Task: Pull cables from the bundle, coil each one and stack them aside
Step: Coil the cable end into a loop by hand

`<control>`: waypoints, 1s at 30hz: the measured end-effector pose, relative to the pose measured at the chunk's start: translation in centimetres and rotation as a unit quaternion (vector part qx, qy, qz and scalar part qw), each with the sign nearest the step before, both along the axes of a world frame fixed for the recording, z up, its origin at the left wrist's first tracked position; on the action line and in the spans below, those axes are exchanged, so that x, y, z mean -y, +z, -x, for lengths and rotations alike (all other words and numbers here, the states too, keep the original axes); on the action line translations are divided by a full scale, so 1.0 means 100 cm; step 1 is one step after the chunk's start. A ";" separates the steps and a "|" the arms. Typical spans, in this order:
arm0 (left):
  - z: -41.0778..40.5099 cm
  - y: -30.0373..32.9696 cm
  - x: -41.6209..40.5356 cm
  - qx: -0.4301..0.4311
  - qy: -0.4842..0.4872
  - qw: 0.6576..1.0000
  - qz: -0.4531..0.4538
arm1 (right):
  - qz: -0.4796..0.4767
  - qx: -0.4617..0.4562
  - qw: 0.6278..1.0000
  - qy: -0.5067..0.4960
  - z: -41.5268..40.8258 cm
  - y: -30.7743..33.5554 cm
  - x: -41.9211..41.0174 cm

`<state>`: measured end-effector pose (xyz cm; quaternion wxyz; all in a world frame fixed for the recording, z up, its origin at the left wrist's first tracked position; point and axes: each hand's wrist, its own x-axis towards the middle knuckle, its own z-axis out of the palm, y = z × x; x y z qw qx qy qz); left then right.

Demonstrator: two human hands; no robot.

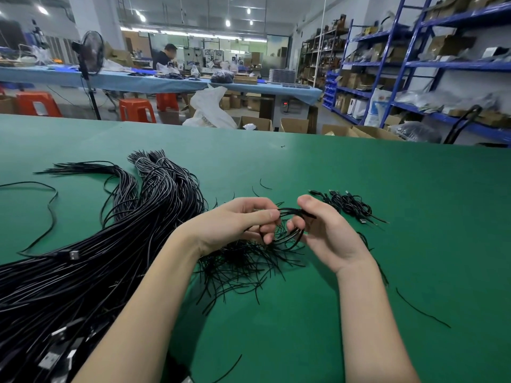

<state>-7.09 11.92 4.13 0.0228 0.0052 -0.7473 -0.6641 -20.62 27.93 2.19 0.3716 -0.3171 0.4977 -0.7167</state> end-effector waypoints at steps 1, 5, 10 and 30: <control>0.000 0.000 0.000 0.000 0.015 1.000 0.002 | -0.013 -0.007 1.000 -0.007 0.000 0.000 0.000; 0.000 0.001 -0.001 -0.006 0.054 0.998 -0.021 | -0.028 -0.027 0.999 0.010 -0.003 0.005 0.001; -0.001 0.005 -0.001 -0.004 0.080 0.995 0.067 | -0.067 -0.091 0.993 0.041 -0.003 0.012 -0.004; 0.004 0.009 -0.015 0.066 0.058 0.909 0.407 | -0.258 -0.230 0.938 0.026 0.000 0.020 0.001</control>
